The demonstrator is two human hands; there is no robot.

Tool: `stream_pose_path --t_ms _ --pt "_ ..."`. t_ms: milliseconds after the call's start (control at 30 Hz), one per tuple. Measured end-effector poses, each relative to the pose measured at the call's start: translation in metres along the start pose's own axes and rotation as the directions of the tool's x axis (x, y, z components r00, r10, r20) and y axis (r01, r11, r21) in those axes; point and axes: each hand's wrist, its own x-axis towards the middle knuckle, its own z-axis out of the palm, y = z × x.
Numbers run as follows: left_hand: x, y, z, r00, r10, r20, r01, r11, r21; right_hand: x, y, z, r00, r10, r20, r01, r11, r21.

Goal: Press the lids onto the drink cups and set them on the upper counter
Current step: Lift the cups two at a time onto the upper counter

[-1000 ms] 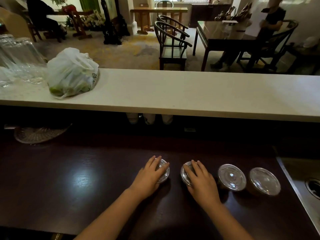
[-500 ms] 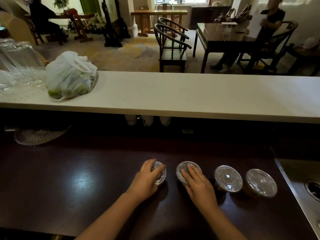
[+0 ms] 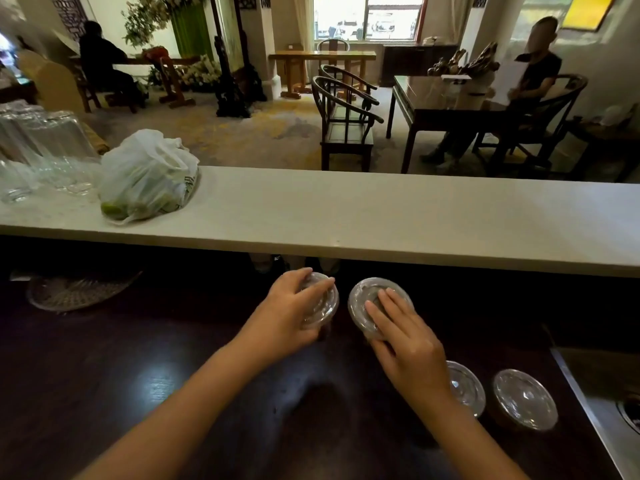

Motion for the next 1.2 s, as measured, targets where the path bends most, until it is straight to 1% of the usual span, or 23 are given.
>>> stream_pose_path --t_ms 100,200,300,467,700,933,1067,1200 --pt "0.034 0.008 -0.038 0.999 0.023 -0.026 -0.023 1.000 0.022 0.051 -0.003 -0.017 0.998 -0.031 -0.059 0.029 0.999 -0.024" --pt "0.072 0.007 -0.059 0.999 0.027 -0.034 -0.024 0.996 0.083 0.095 0.005 -0.022 0.997 -0.057 -0.056 0.054 0.997 -0.049" --pt "0.110 -0.004 -0.065 1.000 0.002 -0.024 0.002 0.991 0.133 0.132 0.021 -0.017 0.999 -0.038 -0.024 0.036 0.996 -0.080" --pt "0.163 -0.025 -0.064 0.998 -0.053 0.022 0.049 0.987 0.154 0.176 0.051 0.006 0.998 0.015 0.061 -0.008 0.993 -0.115" --pt "0.216 -0.057 -0.050 0.986 -0.154 0.058 0.141 0.973 0.180 0.215 0.085 0.049 0.986 0.104 0.128 -0.091 0.991 -0.101" --pt "0.239 -0.080 -0.038 0.989 -0.146 0.011 0.144 0.981 0.128 0.233 0.105 0.074 0.977 0.132 0.165 -0.116 0.988 -0.101" --pt "0.239 -0.081 -0.030 0.994 -0.111 -0.013 0.112 0.986 0.124 0.233 0.106 0.076 0.984 0.100 0.150 -0.087 0.992 -0.096" --pt "0.226 -0.084 -0.022 0.990 -0.006 -0.142 0.030 0.984 0.173 0.234 0.104 0.077 0.985 0.094 0.147 -0.083 0.993 -0.079"
